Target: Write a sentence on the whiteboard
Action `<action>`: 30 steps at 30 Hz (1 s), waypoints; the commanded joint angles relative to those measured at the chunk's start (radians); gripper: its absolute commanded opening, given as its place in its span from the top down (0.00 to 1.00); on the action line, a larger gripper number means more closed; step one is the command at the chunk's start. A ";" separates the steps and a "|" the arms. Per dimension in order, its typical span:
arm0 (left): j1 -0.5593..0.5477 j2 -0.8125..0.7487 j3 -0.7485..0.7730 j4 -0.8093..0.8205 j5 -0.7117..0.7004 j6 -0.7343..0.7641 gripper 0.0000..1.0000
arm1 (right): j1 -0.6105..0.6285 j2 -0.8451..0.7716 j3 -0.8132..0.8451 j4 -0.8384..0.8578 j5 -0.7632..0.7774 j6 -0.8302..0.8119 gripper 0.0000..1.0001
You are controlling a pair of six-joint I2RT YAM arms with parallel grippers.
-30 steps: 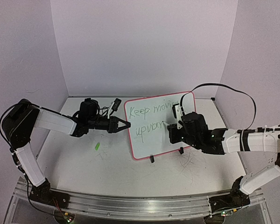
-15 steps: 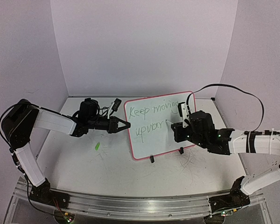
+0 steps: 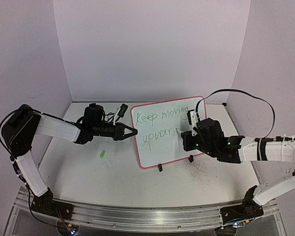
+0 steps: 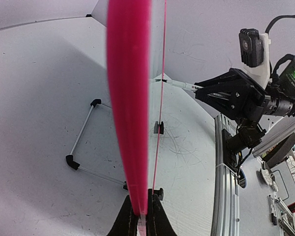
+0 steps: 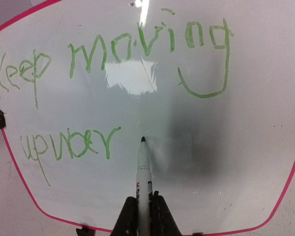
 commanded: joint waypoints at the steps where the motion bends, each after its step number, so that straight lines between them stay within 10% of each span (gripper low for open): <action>1: 0.005 -0.001 0.034 -0.032 -0.041 0.059 1.00 | -0.003 0.011 0.006 0.003 0.035 -0.002 1.00; 30: 0.005 -0.001 0.035 -0.041 -0.045 0.067 1.00 | -0.001 0.032 -0.024 -0.020 -0.073 -0.008 1.00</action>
